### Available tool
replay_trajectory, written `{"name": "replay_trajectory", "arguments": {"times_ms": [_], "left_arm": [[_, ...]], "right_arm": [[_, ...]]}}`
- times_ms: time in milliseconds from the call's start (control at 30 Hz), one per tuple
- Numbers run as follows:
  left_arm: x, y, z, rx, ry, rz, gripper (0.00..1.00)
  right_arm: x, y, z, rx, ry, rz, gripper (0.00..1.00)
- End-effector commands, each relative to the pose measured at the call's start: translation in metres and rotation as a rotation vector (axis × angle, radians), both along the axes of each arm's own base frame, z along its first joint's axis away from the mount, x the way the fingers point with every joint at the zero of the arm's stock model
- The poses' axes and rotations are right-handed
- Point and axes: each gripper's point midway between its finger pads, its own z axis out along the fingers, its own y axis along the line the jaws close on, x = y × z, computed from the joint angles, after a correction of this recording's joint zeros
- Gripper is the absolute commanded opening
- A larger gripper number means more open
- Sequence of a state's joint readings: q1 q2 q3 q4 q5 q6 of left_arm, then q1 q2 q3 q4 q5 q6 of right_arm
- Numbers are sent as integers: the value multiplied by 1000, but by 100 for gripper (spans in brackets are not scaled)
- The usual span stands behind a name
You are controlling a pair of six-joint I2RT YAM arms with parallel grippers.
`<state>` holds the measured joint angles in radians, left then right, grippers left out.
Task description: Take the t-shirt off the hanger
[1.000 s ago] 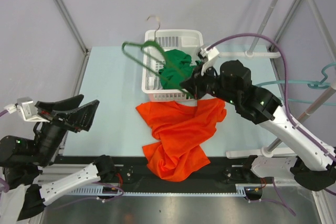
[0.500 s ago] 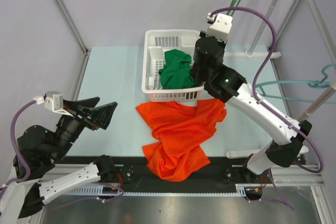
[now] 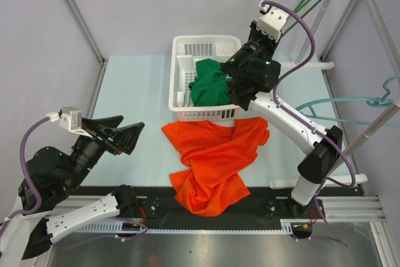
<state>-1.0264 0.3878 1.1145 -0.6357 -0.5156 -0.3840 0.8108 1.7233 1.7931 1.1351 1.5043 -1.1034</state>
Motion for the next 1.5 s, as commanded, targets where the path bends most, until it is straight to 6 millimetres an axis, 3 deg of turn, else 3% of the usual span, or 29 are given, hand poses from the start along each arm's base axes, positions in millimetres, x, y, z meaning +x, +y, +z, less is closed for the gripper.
{"name": "replay_trajectory", "arguments": {"times_ms": [0, 200, 233, 367, 533, 567, 633, 733, 833, 967, 1033, 1067, 1100, 1133, 1167, 1200, 1233, 1267, 1333, 1400, 1433, 1467], "left_arm": [[1, -6, 7, -6, -14, -16, 100], [1, -10, 6, -8, -12, -27, 100], [1, -11, 5, -9, -12, -30, 100], [2, -22, 2, -9, -8, -57, 100], [4, -27, -4, -5, 1, -62, 100], [4, -27, -5, -4, 1, -62, 100], [5, -27, -5, -9, -2, -62, 100], [6, -30, -6, -12, -4, -63, 100], [6, -35, -6, -12, -3, -79, 100], [4, -38, -5, -26, -6, -93, 100], [4, -38, -5, -29, -8, -100, 100], [3, -38, -5, -30, -9, -101, 100], [3, -37, -5, -30, -9, -101, 100], [3, -36, -5, -33, -10, -98, 100], [2, -36, -4, -36, -12, -98, 100], [3, -36, -6, -32, -11, -96, 100], [3, -36, -5, -33, -12, -95, 100], [3, -37, -4, -37, -13, -98, 100], [3, -39, -5, -36, -12, -104, 100], [3, -40, -7, -29, -7, -107, 100], [4, -40, -7, -30, -6, -104, 100], [4, -40, -8, -26, -3, -103, 100]], "right_arm": [[-26, -13, -26, 288, 67, -69, 0], [-26, -23, -31, 281, 72, -83, 0], [-25, -19, -33, 327, 30, -60, 0], [-32, 1, -47, 217, 136, 10, 0], [-60, 29, -59, 192, 98, 145, 0], [-70, 25, -52, 228, 62, 167, 0], [-84, 40, -53, 285, 15, 238, 0], [-107, 55, -34, 372, -90, 364, 0], [-127, 57, -25, 468, -175, 456, 0], [-136, 60, -30, 540, -250, 518, 0], [-145, 53, -19, 546, -326, 598, 0], [-152, 59, -15, 619, -366, 647, 0], [-153, 77, -22, 492, -352, 738, 0], [-158, 63, -8, 536, -394, 799, 0], [-156, 71, -1, 718, -471, 859, 0], [-154, 91, -9, 587, -412, 1010, 0], [-150, 86, -6, 609, -424, 1043, 0], [-134, 74, -9, 610, -426, 1002, 0], [-123, 77, -21, 579, -334, 974, 0], [-113, 66, -33, 509, -264, 869, 0], [-109, 66, -23, 500, -256, 837, 0], [-107, 64, -26, 471, -227, 801, 0]]}}
